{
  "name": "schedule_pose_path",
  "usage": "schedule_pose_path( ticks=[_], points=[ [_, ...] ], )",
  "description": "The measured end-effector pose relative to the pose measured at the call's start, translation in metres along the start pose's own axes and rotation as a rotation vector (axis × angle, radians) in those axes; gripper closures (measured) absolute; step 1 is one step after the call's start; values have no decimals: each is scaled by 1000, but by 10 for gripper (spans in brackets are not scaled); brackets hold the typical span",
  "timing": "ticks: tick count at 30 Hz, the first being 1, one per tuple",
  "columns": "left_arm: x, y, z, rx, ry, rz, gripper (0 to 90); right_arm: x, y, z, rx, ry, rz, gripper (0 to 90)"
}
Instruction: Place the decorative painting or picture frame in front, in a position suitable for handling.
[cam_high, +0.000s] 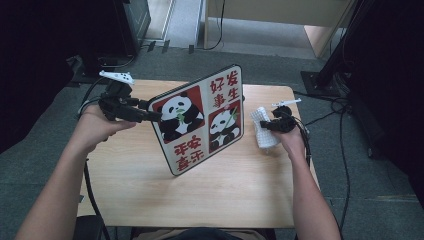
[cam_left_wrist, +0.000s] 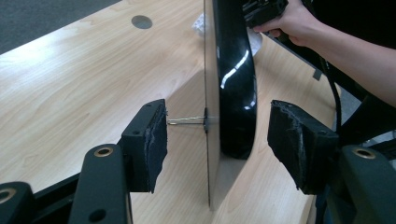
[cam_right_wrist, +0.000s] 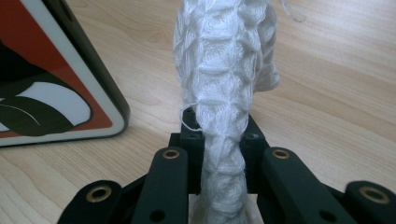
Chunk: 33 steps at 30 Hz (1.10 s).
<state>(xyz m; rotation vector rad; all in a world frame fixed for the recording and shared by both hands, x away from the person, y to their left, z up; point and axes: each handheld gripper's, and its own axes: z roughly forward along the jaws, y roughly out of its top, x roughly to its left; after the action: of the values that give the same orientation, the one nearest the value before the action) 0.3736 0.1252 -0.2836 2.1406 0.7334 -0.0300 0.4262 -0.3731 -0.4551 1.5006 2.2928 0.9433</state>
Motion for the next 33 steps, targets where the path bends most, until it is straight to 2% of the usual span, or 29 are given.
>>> schedule_pose_path(
  ticks=[4,5,6,7,13,15,17,18,25,29,33],
  points=[
    [-1,-7,3,-4,13,-7,391,6,3,-4,-4,35,6,782],
    [-2,-10,3,-14,27,-6,414,8,5,-6,-2,45,14,782],
    [-2,-11,3,-17,25,-5,474,9,7,-9,-7,56,23,783],
    [-2,-13,3,-24,22,-9,481,10,8,-10,-8,70,29,783],
    [-1,-23,8,-23,-8,-25,508,16,11,-18,-20,78,14,781],
    [-1,-25,10,-21,-14,-23,546,18,14,-23,-26,89,12,782],
    [-2,-28,12,-31,-1,-24,563,21,16,-26,-32,92,12,783],
    [-1,-29,13,-39,-14,-31,582,22,17,-28,-34,88,1,782],
    [0,-39,24,-33,-24,-33,573,28,17,-32,-15,97,-54,774],
    [2,-45,30,-46,-35,-42,554,30,18,-34,-25,112,-40,775],
    [3,-48,35,-49,-54,-48,566,34,22,-40,-40,112,-56,774]
  ],
)
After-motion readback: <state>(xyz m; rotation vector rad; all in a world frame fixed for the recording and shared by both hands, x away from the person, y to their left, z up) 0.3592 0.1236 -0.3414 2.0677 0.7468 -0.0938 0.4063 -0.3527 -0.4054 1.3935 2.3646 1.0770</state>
